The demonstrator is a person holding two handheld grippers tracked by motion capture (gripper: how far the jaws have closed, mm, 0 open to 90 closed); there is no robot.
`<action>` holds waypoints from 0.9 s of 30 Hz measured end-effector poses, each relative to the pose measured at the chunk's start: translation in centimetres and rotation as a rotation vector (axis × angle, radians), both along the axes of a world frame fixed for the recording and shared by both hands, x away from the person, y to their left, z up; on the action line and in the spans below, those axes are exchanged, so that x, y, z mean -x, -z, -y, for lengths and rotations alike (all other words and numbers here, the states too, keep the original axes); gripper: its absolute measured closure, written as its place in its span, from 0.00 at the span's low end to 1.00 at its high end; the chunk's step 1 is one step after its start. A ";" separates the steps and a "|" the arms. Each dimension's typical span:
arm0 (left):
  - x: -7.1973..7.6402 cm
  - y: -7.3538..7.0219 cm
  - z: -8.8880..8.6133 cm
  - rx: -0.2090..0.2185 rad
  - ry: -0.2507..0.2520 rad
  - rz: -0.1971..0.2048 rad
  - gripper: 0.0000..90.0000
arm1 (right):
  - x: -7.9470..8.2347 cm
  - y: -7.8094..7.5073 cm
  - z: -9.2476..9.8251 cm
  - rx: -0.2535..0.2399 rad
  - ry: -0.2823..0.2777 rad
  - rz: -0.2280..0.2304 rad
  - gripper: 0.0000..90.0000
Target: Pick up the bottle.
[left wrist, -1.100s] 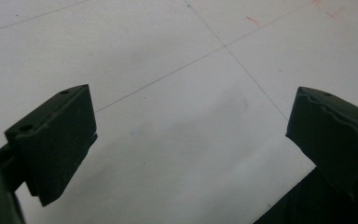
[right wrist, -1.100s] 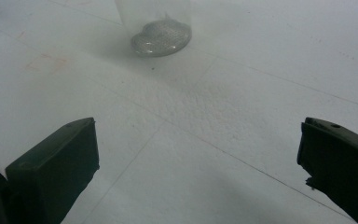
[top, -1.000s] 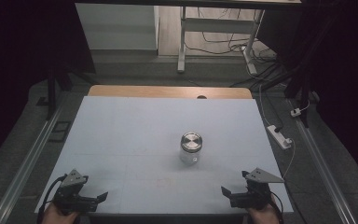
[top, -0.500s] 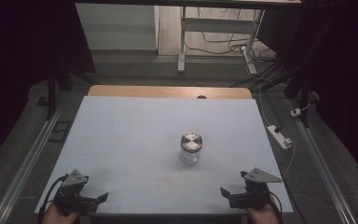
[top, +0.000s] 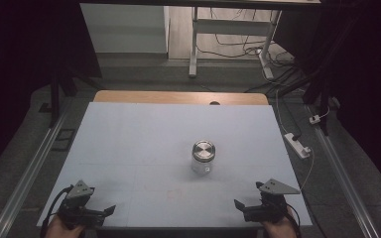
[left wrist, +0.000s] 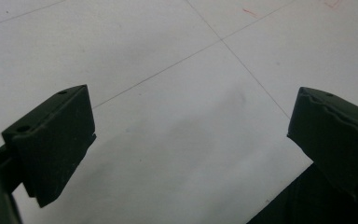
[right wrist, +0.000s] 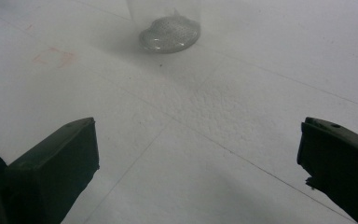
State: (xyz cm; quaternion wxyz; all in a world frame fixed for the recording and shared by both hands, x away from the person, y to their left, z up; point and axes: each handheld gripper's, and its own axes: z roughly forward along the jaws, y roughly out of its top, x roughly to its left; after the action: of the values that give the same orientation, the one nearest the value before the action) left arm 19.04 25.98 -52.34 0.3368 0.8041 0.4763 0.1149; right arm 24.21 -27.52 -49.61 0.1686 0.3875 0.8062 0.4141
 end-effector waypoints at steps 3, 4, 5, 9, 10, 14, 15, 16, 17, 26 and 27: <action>0.0 0.0 0.0 0.001 -0.001 -0.001 0.01 | 0.0 0.0 -0.1 0.001 -0.006 0.001 0.00; 0.0 0.0 0.0 0.002 -0.002 0.000 0.01 | 0.1 0.0 -0.1 -0.008 -0.009 0.000 0.00; 0.0 0.0 0.0 0.002 -0.002 0.000 0.01 | 0.0 0.0 -0.1 -0.016 -0.012 -0.001 0.00; 0.0 0.0 0.0 0.001 -0.004 0.000 0.01 | 0.0 -0.1 -0.2 -0.021 -0.014 0.007 0.00; 0.0 0.0 -0.1 0.002 -0.003 -0.001 0.01 | 0.1 -0.1 -0.2 -0.023 -0.013 0.006 0.00; 0.0 0.0 -0.1 0.003 -0.004 -0.002 0.01 | 0.0 -0.3 -0.4 -0.041 -0.024 0.012 0.00; 0.0 0.0 -0.1 0.003 -0.004 -0.002 0.00 | -0.1 -0.4 -0.6 -0.046 -0.040 0.015 0.00; 0.0 0.0 -0.1 0.002 -0.005 -0.002 0.00 | -0.1 -0.4 -0.7 -0.048 -0.044 0.016 0.00; 0.0 0.0 -0.1 0.003 -0.005 -0.002 0.00 | -0.1 -0.5 -0.9 -0.051 -0.049 0.020 0.00; 0.0 0.0 -0.1 0.007 -0.008 -0.004 0.00 | -0.5 -0.9 -2.0 -0.049 -0.082 0.049 0.00; 0.0 0.0 -0.1 0.008 -0.007 -0.005 0.00 | -0.7 -0.9 -2.3 -0.048 -0.091 0.057 0.00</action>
State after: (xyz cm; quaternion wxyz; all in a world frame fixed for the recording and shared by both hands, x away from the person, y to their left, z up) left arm 19.09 26.08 -52.35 0.3384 0.8013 0.4805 0.1123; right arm 24.90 -25.26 -48.71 0.1630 0.3424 0.8078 0.4513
